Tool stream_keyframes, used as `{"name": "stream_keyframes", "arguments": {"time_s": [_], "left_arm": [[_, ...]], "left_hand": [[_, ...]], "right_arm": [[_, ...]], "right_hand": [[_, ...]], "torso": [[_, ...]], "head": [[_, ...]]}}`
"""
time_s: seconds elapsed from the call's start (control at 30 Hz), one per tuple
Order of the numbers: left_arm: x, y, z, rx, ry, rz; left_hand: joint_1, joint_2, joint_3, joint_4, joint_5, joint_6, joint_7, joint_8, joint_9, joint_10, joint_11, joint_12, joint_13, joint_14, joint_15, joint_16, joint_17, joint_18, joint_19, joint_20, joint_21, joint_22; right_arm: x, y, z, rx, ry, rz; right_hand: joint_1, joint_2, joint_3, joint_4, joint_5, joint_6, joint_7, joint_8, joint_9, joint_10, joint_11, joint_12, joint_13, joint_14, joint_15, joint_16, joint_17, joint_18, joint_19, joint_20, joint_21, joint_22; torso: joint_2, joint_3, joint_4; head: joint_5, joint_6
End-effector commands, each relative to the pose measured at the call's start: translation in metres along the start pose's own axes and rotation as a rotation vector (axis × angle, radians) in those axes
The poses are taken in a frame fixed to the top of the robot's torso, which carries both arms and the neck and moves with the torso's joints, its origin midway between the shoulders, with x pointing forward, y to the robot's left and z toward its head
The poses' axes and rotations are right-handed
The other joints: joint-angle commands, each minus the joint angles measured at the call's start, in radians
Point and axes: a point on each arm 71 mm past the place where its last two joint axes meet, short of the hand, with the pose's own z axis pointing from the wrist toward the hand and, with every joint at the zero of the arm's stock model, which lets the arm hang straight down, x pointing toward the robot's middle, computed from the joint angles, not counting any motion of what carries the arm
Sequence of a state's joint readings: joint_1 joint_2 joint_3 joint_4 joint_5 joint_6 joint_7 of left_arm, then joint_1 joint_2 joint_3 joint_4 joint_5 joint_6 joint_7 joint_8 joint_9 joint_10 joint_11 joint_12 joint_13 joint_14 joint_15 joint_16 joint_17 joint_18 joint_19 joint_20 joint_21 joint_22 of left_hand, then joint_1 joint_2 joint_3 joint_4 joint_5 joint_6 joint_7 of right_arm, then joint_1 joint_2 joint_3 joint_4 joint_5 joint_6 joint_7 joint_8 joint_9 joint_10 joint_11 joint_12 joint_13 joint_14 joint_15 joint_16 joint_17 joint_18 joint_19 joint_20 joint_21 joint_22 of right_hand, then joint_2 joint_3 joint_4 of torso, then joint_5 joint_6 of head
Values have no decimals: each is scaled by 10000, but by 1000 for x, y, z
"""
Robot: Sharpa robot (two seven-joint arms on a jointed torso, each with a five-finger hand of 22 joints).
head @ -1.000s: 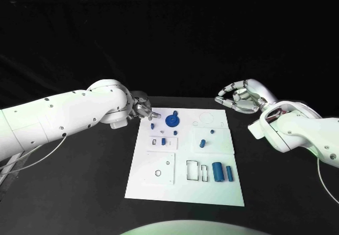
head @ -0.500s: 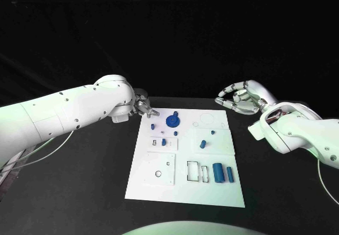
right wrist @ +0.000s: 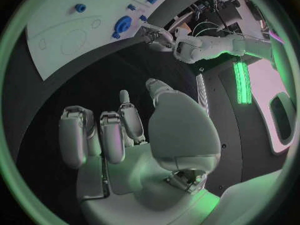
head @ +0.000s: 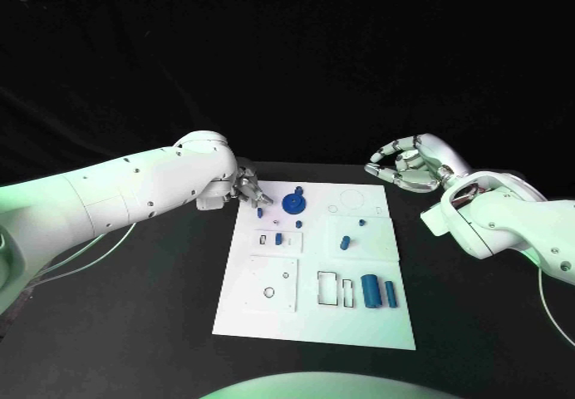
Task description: Assemble the parts on the task board
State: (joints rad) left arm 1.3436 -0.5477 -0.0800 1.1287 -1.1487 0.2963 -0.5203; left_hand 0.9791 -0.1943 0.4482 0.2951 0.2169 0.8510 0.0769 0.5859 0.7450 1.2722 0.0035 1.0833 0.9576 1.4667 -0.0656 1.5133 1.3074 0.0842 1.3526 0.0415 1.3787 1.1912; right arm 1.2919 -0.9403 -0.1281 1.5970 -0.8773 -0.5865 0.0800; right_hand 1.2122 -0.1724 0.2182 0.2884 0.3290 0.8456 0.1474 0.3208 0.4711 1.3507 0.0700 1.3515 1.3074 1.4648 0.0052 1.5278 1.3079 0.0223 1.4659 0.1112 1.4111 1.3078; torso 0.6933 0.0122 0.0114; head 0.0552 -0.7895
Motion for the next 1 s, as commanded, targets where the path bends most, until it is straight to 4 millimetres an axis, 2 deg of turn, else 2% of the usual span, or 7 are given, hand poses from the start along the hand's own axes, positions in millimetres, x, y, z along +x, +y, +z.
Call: {"name": "stream_keyframes", "arguments": {"time_s": [0.03, 0.73, 1.0], "left_arm": [[4, -3, 1, 162, 445, -10], [6, 1, 4, 38, 641, 22], [6, 1, 4, 67, 508, -140]], "left_hand": [[-14, 64, -68, -11, -17, 69, 28, -42, -20, -67, 17, 5, 9, 736, 92, 39, 1428, -39, 12, 50, 28, 39], [544, 210, -44, -79, 16, 209, 27, -176, -152, -66, 17, 53, 2, 741, 98, 56, 1452, -35, 13, 83, 24, 48], [1405, 545, 266, -161, 32, 279, 9, -293, -250, -86, -3, 74, -37, 735, 83, 52, 1430, -34, 12, 90, 20, 62]], "right_arm": [[2, 1, 0, -110, 105, -67], [2, 1, 0, -116, 120, -63], [2, 1, 0, -107, 116, -65]], "right_hand": [[64, 35, 6, -63, 58, -70, 29, 53, -16, -27, -9, -45, 243, 826, -87, -21, 1690, 169, 215, -99, -14, 1726], [100, 70, 17, -59, 103, -79, 31, 62, -19, -29, -9, -47, 241, 825, -88, -24, 1684, 169, 217, -101, -14, 1727], [129, 90, 27, -61, 139, -83, 31, 68, -20, -18, -9, -36, 251, 823, -89, -28, 1678, 170, 215, -101, -21, 1725]], "torso": [[-20, 11, 13], [-22, 7, 13], [-28, 13, 10]], "head": [[-15, -26], [-35, -58], [-40, -83]]}}
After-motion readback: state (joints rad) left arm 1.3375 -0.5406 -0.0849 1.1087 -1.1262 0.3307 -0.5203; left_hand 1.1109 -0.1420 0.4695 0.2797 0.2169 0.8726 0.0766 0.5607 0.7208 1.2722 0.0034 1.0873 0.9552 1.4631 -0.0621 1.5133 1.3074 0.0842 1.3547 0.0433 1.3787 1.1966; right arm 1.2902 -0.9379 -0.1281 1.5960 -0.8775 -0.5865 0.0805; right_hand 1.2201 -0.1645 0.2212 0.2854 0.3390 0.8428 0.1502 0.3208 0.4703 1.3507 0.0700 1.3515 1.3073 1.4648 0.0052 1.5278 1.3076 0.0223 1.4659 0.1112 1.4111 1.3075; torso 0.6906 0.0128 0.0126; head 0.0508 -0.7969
